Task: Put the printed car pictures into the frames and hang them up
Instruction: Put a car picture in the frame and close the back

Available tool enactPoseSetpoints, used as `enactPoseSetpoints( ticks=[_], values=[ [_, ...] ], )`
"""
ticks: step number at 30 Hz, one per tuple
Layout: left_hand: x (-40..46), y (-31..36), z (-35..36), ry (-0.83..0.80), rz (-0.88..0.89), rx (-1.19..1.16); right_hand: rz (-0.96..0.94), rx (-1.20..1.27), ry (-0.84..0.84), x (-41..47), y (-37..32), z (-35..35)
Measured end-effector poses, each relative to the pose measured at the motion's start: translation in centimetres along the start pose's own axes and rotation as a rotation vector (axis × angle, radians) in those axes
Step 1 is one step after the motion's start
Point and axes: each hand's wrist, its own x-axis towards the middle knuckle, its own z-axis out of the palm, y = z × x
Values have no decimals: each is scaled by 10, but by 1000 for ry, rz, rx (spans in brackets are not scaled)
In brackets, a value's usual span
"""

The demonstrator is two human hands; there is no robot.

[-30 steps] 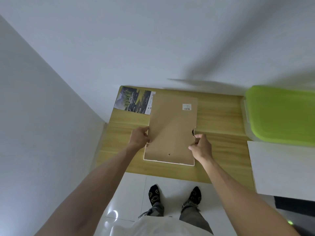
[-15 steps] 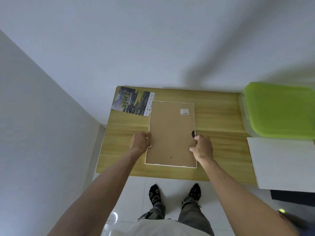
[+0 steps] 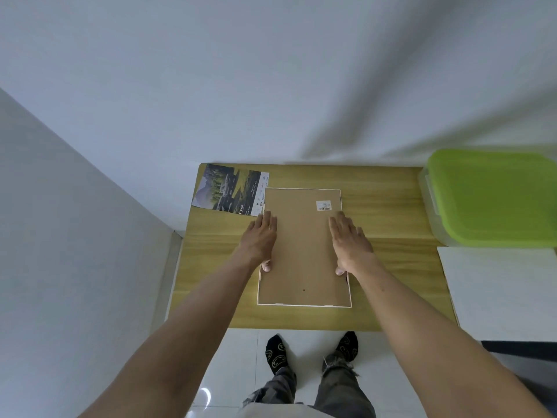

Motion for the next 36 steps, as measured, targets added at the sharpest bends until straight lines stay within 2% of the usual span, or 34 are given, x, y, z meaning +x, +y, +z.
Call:
enactPoseSetpoints(
  ticks=[3,9,14,23,27,29,32,34,36],
  values=[
    [11,-5,-3,-58,36,26,-64,-38,-104,13,-1,-7],
    [24,-13,-3,-71,100,110,-135,-17,-213,24,2,-15],
    [33,-4,-7,-36,91,82,-133,42,-220,27,4,-21],
    [30,-1,-11,-87,67,31,-134,106,-215,24,6,-20],
    [14,-9,-6,-143,38,-177,-151,131,-128,15,13,-17],
    [5,-8,2,-151,-13,-370,-138,203,-94,5,17,-12],
    [-4,2,12,20,-151,-695,19,602,-95,-13,15,0],
    [-3,6,14,164,-271,-930,145,886,7,-24,7,7],
    [-4,9,11,193,-364,-1159,250,1133,91,-32,-3,8]
  ],
)
